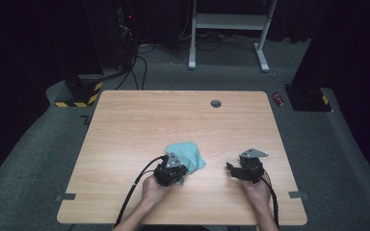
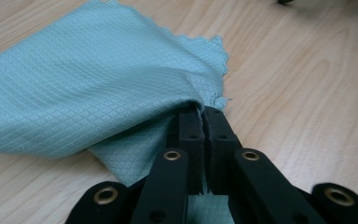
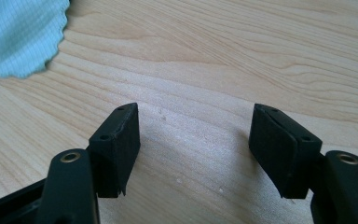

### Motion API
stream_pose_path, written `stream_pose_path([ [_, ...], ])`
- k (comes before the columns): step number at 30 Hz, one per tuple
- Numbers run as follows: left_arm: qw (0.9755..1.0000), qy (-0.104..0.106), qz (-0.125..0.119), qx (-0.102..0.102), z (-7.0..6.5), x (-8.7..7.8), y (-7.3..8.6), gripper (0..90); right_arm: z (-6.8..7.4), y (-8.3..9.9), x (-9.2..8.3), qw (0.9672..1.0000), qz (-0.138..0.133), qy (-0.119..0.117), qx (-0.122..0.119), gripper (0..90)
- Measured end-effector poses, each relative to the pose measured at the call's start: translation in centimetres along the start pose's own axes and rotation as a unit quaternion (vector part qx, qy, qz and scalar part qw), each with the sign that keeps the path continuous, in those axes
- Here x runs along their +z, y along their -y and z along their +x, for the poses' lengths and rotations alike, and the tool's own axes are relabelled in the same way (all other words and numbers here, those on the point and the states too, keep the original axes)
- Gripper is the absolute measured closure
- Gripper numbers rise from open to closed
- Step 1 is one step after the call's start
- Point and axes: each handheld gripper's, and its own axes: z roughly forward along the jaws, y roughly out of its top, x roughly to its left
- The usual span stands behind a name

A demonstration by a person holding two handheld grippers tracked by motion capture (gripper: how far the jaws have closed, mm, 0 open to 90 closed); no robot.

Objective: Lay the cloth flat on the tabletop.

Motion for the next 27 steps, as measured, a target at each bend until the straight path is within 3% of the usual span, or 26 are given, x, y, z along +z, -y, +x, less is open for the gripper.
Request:
stream_pose_path([
  [7, 0.9999, 0.013, 0.002, 0.006, -0.9, 0.5, -0.5, 85.0, 0.0, 0.0, 0.0, 1.0000, 0.000, 0.000, 0.000, 33.6],
  [13, 0.9999, 0.010, -0.003, 0.008, -1.3, -0.4, -1.2, 70.6, 0.0, 0.0, 0.0, 1.0000, 0.000, 0.000, 0.000, 33.5],
  [17, 0.9997, -0.002, -0.019, 0.013, -1.7, -1.1, -2.6, 61.1, 0.0, 0.0, 0.0, 1.0000, 0.000, 0.000, 0.000, 33.5],
  [22, 0.9994, -0.026, -0.005, 0.023, -2.1, 0.1, -3.9, 55.1, 0.0, 0.0, 0.0, 1.0000, 0.000, 0.000, -0.001, 33.5],
  [27, 0.9992, -0.026, 0.012, 0.027, -2.5, 1.4, -4.6, 51.3, 0.0, 0.0, 0.0, 1.0000, 0.000, 0.000, 0.000, 33.5],
])
